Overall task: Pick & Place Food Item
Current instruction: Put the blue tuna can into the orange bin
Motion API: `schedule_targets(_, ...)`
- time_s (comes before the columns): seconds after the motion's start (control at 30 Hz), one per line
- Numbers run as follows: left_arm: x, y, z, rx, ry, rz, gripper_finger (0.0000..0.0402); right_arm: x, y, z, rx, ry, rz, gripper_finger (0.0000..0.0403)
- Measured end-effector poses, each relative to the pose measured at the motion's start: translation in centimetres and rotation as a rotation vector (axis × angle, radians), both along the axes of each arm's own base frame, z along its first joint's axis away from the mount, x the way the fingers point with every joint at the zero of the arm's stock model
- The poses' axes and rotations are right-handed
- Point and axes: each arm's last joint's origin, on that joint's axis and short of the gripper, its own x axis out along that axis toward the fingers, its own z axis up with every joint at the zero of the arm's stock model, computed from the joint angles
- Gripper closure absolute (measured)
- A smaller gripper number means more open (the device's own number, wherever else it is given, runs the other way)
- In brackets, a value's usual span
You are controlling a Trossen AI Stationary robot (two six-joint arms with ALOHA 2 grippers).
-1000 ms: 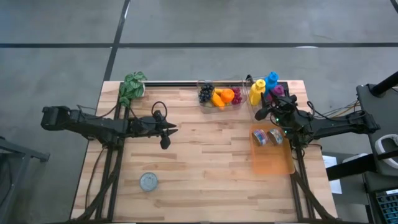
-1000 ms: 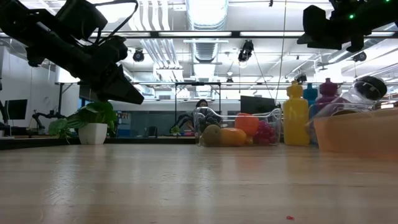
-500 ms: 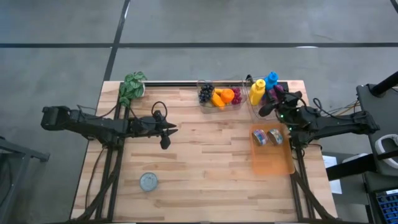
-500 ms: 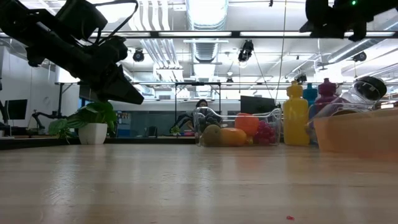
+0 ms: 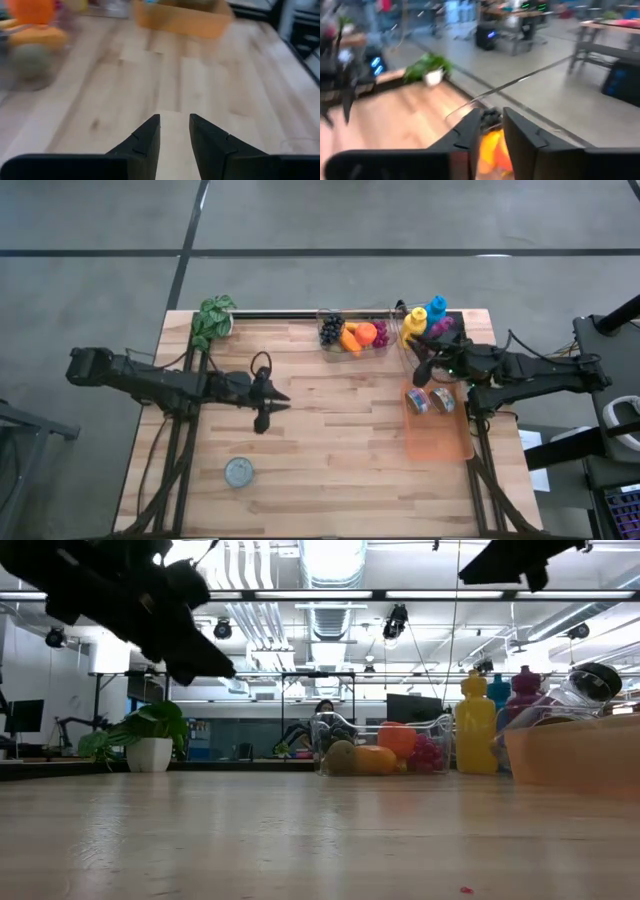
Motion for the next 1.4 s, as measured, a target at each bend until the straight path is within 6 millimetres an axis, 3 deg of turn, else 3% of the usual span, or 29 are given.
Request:
schedule_targets(0.23,0.2,-4.0,2.1,-0.019,0.084,-0.139,0.0293,2.4,1.3,-1.0,-0.028,0.138,0.144,0.039)
schedule_targets(0.43,-1.0,-7.8,3.1,-0.079,0.176,-0.209,0.0293,3.8,3.2,-2.2,-0.042,0.216,0.242,0.0394)
schedule_targets(0.63,-2.8,-10.1,2.9,-0.209,0.318,-0.138,0.0293,4.7,4.8,-3.2,-0.014,0.256,0.33,0.0394)
schedule_targets(0.83,-4.6,-11.5,2.7,-0.348,0.496,-0.086,0.0293,5.6,5.7,-3.8,0.046,0.303,0.49,0.0394)
schedule_targets(1.1,-7.1,-12.2,1.5,-0.513,0.809,0.015,0.0293,7.0,6.1,-4.7,0.059,0.355,0.49,0.0394)
schedule_targets(1.4,-7.8,-12.1,1.2,-0.537,0.911,0.051,0.0293,8.4,6.5,-4.5,0.048,0.372,0.492,0.0394)
